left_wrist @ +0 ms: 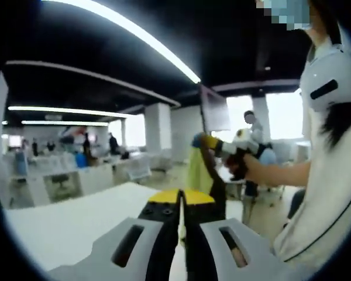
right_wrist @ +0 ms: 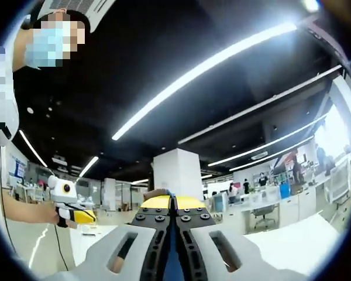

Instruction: Fold the garment on the visible template until the final outline fits inside the template.

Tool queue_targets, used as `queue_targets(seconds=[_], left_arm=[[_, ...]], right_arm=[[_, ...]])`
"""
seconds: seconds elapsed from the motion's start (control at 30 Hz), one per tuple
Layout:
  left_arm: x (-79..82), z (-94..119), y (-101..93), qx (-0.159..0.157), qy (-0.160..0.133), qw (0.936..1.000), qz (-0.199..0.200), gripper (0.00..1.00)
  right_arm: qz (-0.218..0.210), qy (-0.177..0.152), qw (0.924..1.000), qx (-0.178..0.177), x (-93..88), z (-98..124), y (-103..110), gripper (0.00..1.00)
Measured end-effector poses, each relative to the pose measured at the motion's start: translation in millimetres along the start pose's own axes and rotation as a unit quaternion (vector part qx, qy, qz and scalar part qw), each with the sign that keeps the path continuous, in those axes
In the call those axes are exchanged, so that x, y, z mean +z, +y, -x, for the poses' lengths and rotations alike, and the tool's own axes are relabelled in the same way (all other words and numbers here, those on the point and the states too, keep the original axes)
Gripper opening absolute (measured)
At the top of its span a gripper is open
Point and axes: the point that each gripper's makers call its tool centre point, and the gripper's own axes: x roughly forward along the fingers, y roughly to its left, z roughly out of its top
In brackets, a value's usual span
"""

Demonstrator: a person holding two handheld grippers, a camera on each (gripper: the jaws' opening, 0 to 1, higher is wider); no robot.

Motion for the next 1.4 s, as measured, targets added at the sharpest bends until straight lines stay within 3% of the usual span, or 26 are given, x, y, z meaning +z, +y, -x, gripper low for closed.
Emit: queue_targets(seconds=[0.1,0.23,0.33,0.47,0.53,0.63,0.73,0.8,0.93,1.03,1.13,1.17,1.23,1.33,1.4], left_arm=[[-19.0,-13,-18.1,-0.02,0.021,0.9996,0.007,0.0],[-38.5,-36,-49.5,-0.037,0.028,0.9988,0.013,0.0],[-50.3,-48,-63.3,-0.032,0.04,0.9987,0.0,0.0],[-54.3,-60,-72.0,-0.007,0.027,0.9996,0.003,0.03],[-60.0,-64,-69.4,0.022,0.035,0.9991,0.005,0.15],[-68.9,-67,-66.4,0.05,0.055,0.9972,0.007,0.47],[-73.6,-70,-70.0,0.067,0.058,0.996,0.008,0.6],[-82.7,-72,-74.6,0.076,0.08,0.9939,-0.007,0.66],[-102.7,-77,-76.1,0.097,0.117,0.9868,-0.056,0.53],[-114.4,-80,-74.8,0.093,0.128,0.9852,-0.064,0.24],[-116.2,-80,-68.2,0.095,0.125,0.9857,-0.062,0.11],[-117.0,-80,-67.4,0.093,0.127,0.9855,-0.063,0.01],[-116.9,-80,-62.8,0.096,0.127,0.9849,-0.067,0.0],[-115.2,-81,-61.3,0.094,0.116,0.9886,-0.017,0.0],[-114.3,-78,-58.3,0.095,0.117,0.9883,-0.02,0.0]], right_arm=[[0.009,-0.001,0.9999,0.003,4.2,-3,4,0.01],[0.015,-0.009,0.9998,-0.001,11.6,-7,1,0.01],[0.015,-0.015,0.9998,-0.002,16.3,-9,3,0.01],[0.019,-0.021,0.9996,0.002,21.3,-13,10,0.01],[0.02,-0.025,0.9995,0.005,22.9,-16,13,0.01],[0.022,-0.027,0.9993,0.01,24.4,-20,18,0.01],[0.022,-0.027,0.9993,0.014,23.9,-25,22,0.01],[0.024,-0.025,0.9992,0.019,23.0,-28,25,0.01],[0.023,-0.028,0.999,0.026,23.8,-32,30,0.01],[0.022,-0.031,0.9989,0.027,25.8,-32,31,0.01],[0.019,-0.035,0.9989,0.025,29.2,-30,29,0.01],[0.018,-0.035,0.9989,0.024,30.1,-28,29,0.01],[0.016,-0.036,0.999,0.023,31.3,-27,28,0.01],[0.017,-0.037,0.9989,0.021,32.4,-26,26,0.01],[0.019,-0.038,0.9989,0.018,33.1,-25,24,0.01]])
